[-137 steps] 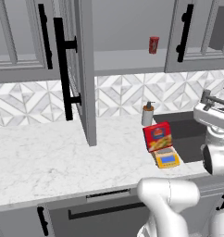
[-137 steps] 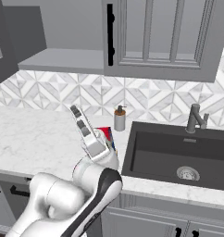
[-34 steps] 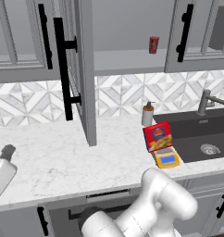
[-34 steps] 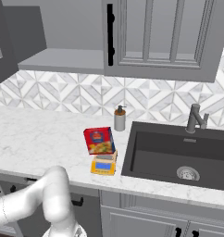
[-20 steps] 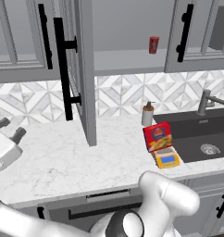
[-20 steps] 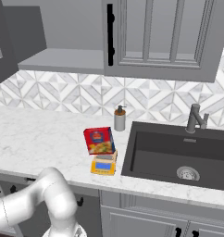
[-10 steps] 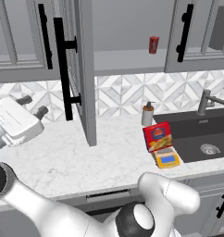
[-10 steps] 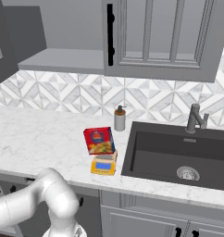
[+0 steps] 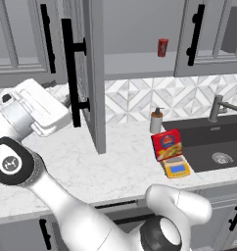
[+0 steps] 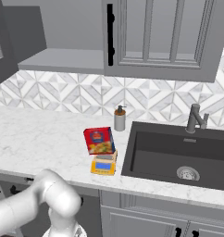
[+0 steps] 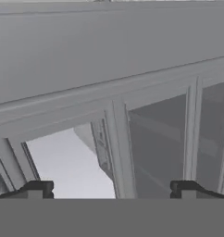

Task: Pick the boxed food and place it on the digital scale for weighing, and close the cabinet.

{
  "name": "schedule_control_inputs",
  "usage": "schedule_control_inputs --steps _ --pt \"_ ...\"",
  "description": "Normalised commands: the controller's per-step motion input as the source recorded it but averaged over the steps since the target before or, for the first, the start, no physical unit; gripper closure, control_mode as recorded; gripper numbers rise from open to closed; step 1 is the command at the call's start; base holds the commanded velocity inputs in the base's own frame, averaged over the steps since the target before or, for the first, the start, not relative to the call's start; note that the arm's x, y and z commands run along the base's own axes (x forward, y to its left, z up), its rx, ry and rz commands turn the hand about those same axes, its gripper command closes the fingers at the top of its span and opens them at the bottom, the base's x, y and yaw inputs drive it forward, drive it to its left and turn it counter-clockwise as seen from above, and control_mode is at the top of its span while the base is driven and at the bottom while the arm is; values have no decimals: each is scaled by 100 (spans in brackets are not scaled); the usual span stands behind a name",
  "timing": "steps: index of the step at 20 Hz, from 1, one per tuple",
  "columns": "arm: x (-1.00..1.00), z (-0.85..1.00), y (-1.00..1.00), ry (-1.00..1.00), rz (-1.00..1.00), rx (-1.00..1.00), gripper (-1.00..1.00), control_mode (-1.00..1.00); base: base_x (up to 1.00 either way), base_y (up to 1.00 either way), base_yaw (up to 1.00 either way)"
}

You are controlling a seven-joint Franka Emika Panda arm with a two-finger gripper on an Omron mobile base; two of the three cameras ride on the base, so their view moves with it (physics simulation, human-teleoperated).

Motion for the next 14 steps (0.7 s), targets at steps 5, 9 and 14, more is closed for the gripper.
schedule_control_inputs --steps 5,9,14 --pt "45 33 -76 -18 0 4 -100 -100 0 0 0" --pt "82 13 -91 -10 0 10 -100 -100 0 0 0" --pt "93 3 -96 -7 0 12 -100 -100 0 0 0"
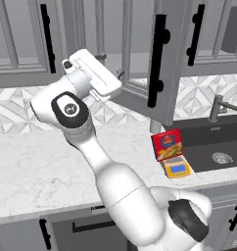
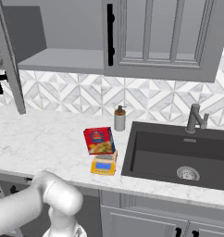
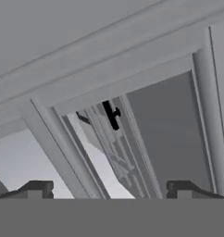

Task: Pick the boxed food and place it on the digital scale for weighing, and close the cabinet.

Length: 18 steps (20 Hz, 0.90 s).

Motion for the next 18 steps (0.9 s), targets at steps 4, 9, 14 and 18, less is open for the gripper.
schedule_control_inputs --steps 4,9,14,18 --pt "100 0 -73 -11 16 12 -100 -100 0 0 0" --pt "100 0 -62 -16 33 10 -100 -100 0 0 0" --pt "100 0 -72 -11 39 13 -100 -100 0 0 0" --pt "100 0 -84 -1 45 16 -100 -100 0 0 0"
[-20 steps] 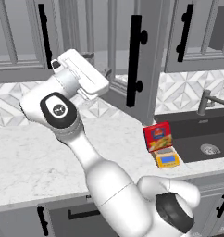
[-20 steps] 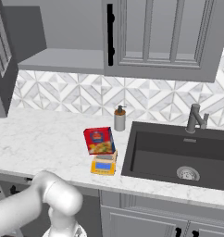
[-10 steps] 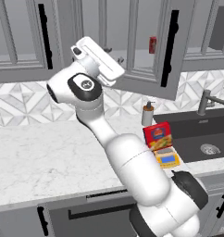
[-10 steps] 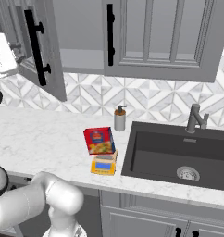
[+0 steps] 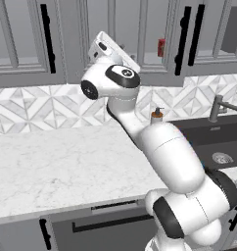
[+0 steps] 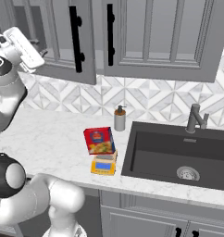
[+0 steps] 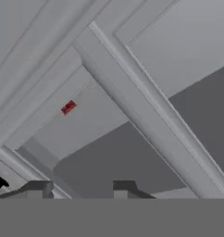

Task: Pick the boxed food and place it on the digital scale for weighing, and close the cabinet.

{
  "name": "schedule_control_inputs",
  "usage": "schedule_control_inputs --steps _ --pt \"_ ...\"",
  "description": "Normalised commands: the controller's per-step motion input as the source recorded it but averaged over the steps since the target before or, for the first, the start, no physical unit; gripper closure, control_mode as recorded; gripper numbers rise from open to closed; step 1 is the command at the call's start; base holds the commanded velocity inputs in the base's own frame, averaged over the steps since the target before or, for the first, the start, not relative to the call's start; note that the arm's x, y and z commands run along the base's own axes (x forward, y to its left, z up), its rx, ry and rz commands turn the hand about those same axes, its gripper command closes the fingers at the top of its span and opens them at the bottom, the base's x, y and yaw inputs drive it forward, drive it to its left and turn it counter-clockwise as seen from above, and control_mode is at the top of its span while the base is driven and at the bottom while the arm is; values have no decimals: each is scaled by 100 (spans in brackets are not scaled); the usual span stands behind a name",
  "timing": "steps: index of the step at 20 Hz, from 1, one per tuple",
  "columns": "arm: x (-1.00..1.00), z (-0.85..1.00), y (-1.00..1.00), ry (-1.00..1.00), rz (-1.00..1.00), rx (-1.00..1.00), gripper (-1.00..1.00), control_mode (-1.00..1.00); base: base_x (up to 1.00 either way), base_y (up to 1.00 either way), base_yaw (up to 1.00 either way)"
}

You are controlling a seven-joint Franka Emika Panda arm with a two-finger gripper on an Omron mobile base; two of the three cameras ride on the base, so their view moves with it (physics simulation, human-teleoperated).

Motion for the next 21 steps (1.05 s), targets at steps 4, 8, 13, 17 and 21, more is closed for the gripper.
schedule_control_inputs --steps 4,8,13,17,21 --pt "100 0 -81 0 48 14 -100 -100 0 0 0" --pt "98 0 -56 0 40 10 -100 -100 0 0 0" --pt "98 0 -44 0 35 6 -100 -100 0 0 0" --pt "76 0 -36 0 27 3 -100 -100 0 0 0" --pt "86 0 -73 0 16 8 -100 -100 0 0 0"
